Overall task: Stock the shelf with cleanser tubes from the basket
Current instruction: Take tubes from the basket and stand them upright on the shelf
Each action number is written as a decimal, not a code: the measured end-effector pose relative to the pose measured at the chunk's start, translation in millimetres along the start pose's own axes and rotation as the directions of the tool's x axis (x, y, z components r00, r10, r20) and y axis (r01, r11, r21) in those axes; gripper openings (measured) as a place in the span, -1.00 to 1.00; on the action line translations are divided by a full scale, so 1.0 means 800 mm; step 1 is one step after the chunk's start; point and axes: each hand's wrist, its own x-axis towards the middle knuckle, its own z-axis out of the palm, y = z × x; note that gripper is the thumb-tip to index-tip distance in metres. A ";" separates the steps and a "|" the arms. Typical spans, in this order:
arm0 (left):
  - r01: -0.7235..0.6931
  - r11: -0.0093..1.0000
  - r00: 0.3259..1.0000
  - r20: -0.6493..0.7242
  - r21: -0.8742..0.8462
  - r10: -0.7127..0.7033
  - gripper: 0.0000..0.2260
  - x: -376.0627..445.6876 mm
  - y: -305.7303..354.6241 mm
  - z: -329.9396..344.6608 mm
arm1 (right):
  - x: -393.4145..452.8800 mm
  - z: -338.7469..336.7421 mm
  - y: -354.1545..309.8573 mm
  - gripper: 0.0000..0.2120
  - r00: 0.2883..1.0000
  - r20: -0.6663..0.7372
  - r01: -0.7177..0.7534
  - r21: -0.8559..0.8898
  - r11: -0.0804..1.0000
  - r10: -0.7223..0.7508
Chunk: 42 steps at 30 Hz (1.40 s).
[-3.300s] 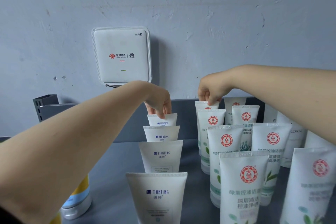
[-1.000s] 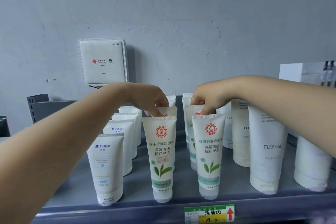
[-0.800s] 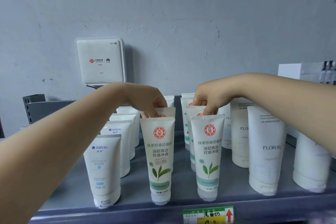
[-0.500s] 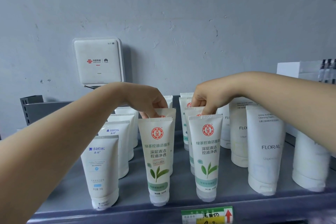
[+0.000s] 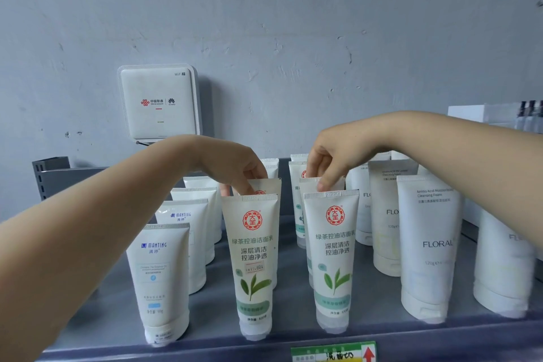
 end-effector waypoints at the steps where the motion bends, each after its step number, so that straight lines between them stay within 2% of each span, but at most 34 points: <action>1: 0.005 1.000 1.000 0.006 -0.002 -0.005 -0.87 0.000 0.001 -0.003 | 0.003 -0.006 0.000 -0.83 0.999 -0.053 -0.002 0.036 0.999 0.003; 4: 0.031 0.999 0.999 -0.034 -0.019 -0.032 -0.86 0.002 0.004 -0.022 | 0.016 -0.023 0.002 -0.87 0.980 -0.199 0.010 0.110 0.994 0.013; 6: 0.041 0.998 0.994 -0.096 -0.049 -0.046 -0.87 0.008 0.006 -0.034 | 0.026 -0.030 0.005 -0.90 0.965 -0.259 -0.014 0.067 0.998 0.030; 8: 0.027 1.000 0.982 -0.185 -0.006 -0.028 -0.88 0.018 0.004 -0.044 | 0.039 -0.035 0.009 -0.85 0.964 -0.259 -0.069 -0.034 0.997 0.058; 11: 0.040 0.992 0.967 -0.254 0.121 -0.008 -0.82 0.037 -0.001 -0.049 | 0.061 -0.032 0.015 -0.76 0.980 -0.166 -0.143 -0.194 0.971 0.111; 15: 0.057 0.975 0.985 -0.169 0.214 -0.020 -0.78 0.060 -0.010 -0.046 | 0.085 -0.022 0.021 -0.68 0.987 -0.076 -0.156 -0.293 0.943 0.140; 19: 0.065 0.973 0.997 -0.059 0.222 -0.053 -0.76 0.075 -0.015 -0.039 | 0.098 -0.011 0.026 -0.75 0.988 -0.006 -0.146 -0.360 0.921 0.154; 22: 0.074 0.986 0.997 -0.019 0.148 -0.072 -0.78 0.083 -0.022 -0.035 | 0.103 -0.004 0.031 -0.85 0.989 -0.014 -0.144 -0.355 0.924 0.148; 27: 0.085 0.995 0.996 -0.017 0.042 -0.084 -0.84 0.085 -0.028 -0.033 | 0.098 -0.008 0.035 -0.90 0.991 0.026 -0.118 -0.260 0.958 0.129; 31: 0.081 0.996 0.997 -0.015 0.042 -0.080 -0.77 0.081 -0.024 -0.032 | 0.089 -0.010 0.037 -0.90 0.991 0.053 -0.106 -0.218 0.970 0.120; 35: 0.080 0.996 0.997 -0.012 0.037 -0.080 -0.84 0.078 -0.017 -0.031 | 0.081 -0.009 0.039 -0.83 0.991 0.056 -0.106 -0.177 0.978 0.118; 37: 0.084 0.996 0.996 -0.011 0.037 -0.084 -0.85 0.076 -0.016 -0.030 | 0.079 -0.009 0.039 -0.89 0.992 0.059 -0.099 -0.162 0.982 0.110; 42: 0.099 0.994 0.995 -0.016 0.040 -0.099 -0.76 0.075 -0.015 -0.029 | 0.078 -0.008 0.039 -0.89 0.993 0.060 -0.087 -0.154 0.984 0.098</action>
